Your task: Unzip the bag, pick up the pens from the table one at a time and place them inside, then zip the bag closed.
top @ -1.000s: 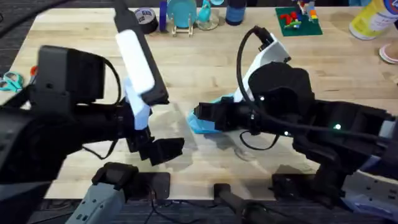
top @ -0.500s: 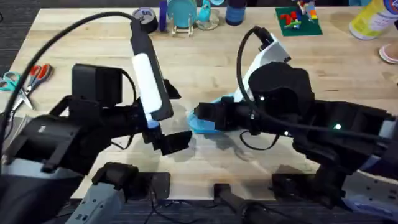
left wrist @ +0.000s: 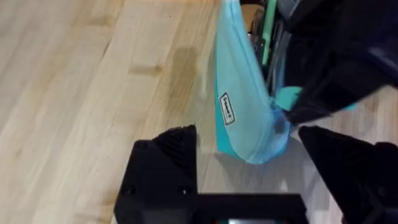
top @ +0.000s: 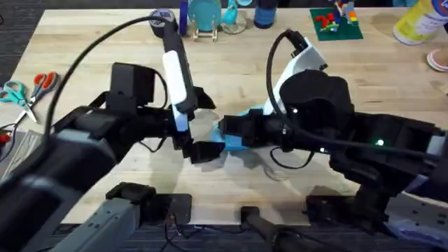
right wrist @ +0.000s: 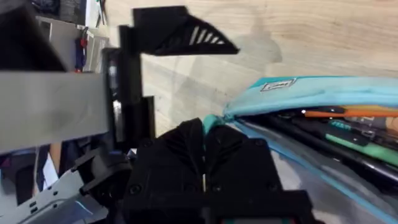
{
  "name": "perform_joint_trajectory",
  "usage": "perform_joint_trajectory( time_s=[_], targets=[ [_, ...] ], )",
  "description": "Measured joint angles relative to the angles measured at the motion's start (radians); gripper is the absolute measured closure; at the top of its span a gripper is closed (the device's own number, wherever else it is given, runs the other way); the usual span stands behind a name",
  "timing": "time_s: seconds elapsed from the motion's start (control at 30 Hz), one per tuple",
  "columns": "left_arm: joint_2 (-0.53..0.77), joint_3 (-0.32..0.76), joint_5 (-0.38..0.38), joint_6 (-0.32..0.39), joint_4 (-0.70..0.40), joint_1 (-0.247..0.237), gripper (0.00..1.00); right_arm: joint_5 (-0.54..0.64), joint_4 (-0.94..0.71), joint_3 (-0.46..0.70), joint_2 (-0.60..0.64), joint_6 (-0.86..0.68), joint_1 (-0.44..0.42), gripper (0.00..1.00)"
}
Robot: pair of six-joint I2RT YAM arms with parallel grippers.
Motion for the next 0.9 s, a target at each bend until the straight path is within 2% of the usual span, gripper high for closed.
perform_joint_trajectory(
  time_s=[0.23,0.47,0.53,0.6,0.83,0.87,0.9],
  targets=[
    [0.142,-0.001,0.088,0.0,0.108,0.0,0.007,0.0,0.0,0.0,0.0,0.0,0.0,0.971],
    [0.156,-0.001,0.132,-0.001,0.118,0.0,0.011,0.0,0.0,0.0,0.0,0.0,0.0,0.971],
    [0.156,-0.001,0.143,-0.001,0.118,0.0,0.114,0.0,0.0,0.0,0.0,0.0,0.0,0.971],
    [0.156,-0.001,0.148,0.0,0.118,0.0,0.261,0.0,0.0,0.0,0.0,0.0,0.0,0.972],
    [0.156,-0.003,0.164,0.001,0.109,0.0,0.878,0.004,0.003,0.0,0.0,0.0,-0.002,0.971],
    [0.156,-0.003,0.165,0.0,0.109,0.0,0.934,0.008,0.003,0.0,0.0,0.0,-0.002,0.971],
    [0.156,-0.003,0.165,0.0,0.11,0.0,0.95,0.009,0.003,0.0,0.0,0.0,-0.003,0.971]
  ],
)
